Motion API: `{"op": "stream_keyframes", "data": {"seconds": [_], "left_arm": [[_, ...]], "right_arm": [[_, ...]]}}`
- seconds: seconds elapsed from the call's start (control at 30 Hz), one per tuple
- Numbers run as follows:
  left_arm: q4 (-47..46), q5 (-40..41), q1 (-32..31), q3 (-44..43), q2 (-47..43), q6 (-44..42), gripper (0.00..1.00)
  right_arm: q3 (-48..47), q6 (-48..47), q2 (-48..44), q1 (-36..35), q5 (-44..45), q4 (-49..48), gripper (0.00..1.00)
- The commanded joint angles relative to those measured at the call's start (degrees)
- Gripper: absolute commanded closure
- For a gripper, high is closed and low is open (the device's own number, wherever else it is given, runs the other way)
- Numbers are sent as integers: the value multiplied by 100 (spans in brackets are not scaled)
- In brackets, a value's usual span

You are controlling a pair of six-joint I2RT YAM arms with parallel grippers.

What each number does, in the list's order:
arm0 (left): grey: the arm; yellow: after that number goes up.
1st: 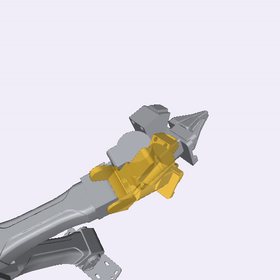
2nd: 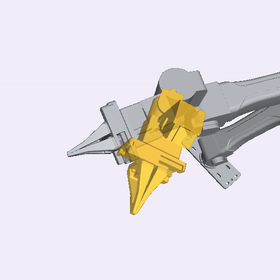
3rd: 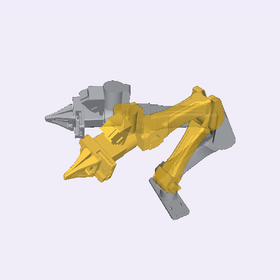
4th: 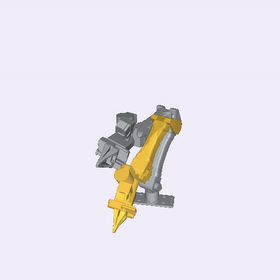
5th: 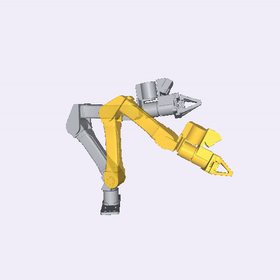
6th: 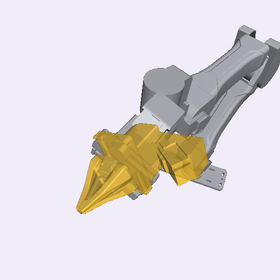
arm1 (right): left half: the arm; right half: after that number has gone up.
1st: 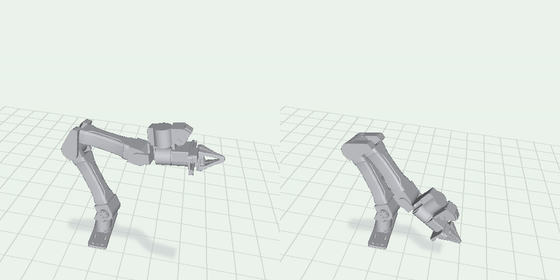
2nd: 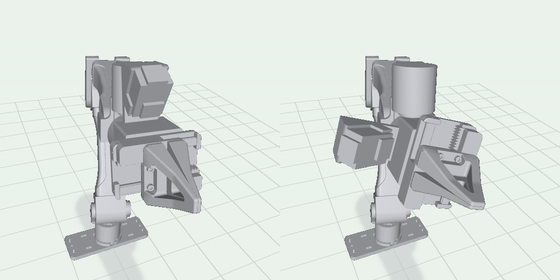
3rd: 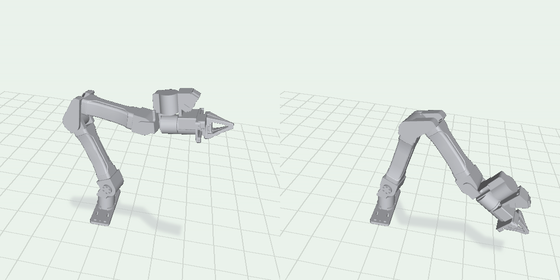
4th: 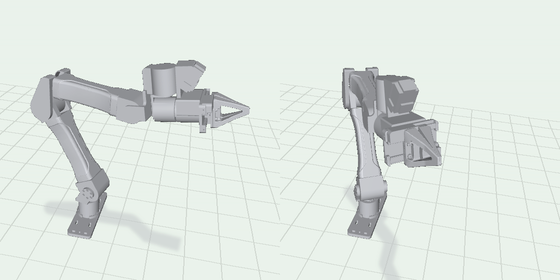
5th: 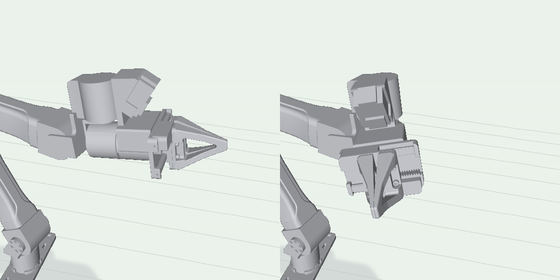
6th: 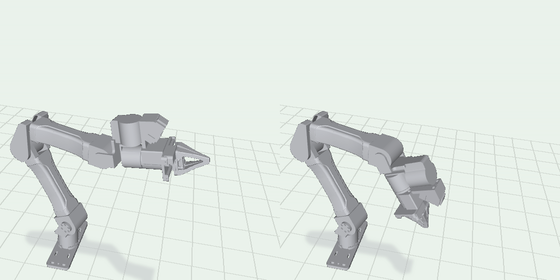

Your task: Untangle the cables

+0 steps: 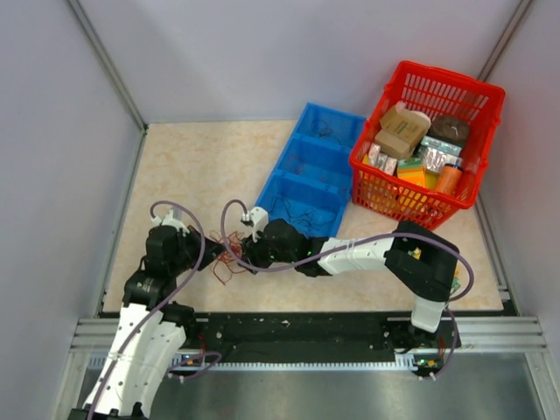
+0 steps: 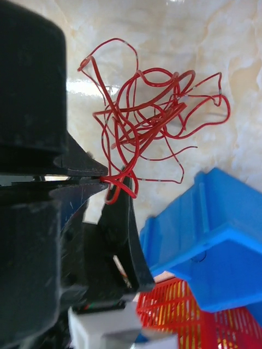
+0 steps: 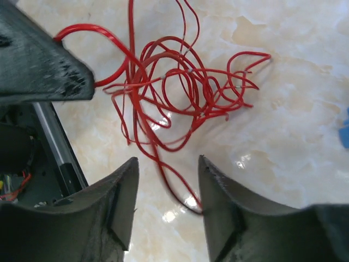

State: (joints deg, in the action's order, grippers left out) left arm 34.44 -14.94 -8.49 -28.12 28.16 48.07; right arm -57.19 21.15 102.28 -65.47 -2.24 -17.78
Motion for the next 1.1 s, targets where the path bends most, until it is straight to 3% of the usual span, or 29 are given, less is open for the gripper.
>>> {"op": "stream_keyframes", "data": {"seconds": [0.0,0.07,0.17,0.3,0.4,0.53,0.77,0.9,1.03,1.07], "left_arm": [[-166,-598,32,-632,137,-289,100],[140,-292,32,-1009,181,-508,100],[843,909,32,-1904,155,-974,100],[1390,2931,32,-2654,23,-1265,100],[1382,3462,32,-2734,66,-1336,100],[715,2946,32,-2094,145,-1100,100],[380,2207,49,-1355,1014,-764,97],[143,900,102,-1056,1420,-940,54],[-339,-384,111,-793,1149,-879,32],[-576,-726,111,-731,1008,-853,32]], "right_arm": [[-398,30,231,-27,-31,-402,67],[-460,12,161,-18,205,-96,98],[-233,135,-312,-18,1100,432,100],[760,206,-1366,-53,1620,573,100],[1446,284,-2315,-80,2103,1021,100],[1492,399,-3493,-80,2255,1610,100],[763,83,-4628,-80,1921,2401,100],[183,-128,-4656,-19,1237,2542,100],[-310,-190,-4121,-9,761,2797,100],[-319,-146,-4050,-18,769,2798,100]]}}
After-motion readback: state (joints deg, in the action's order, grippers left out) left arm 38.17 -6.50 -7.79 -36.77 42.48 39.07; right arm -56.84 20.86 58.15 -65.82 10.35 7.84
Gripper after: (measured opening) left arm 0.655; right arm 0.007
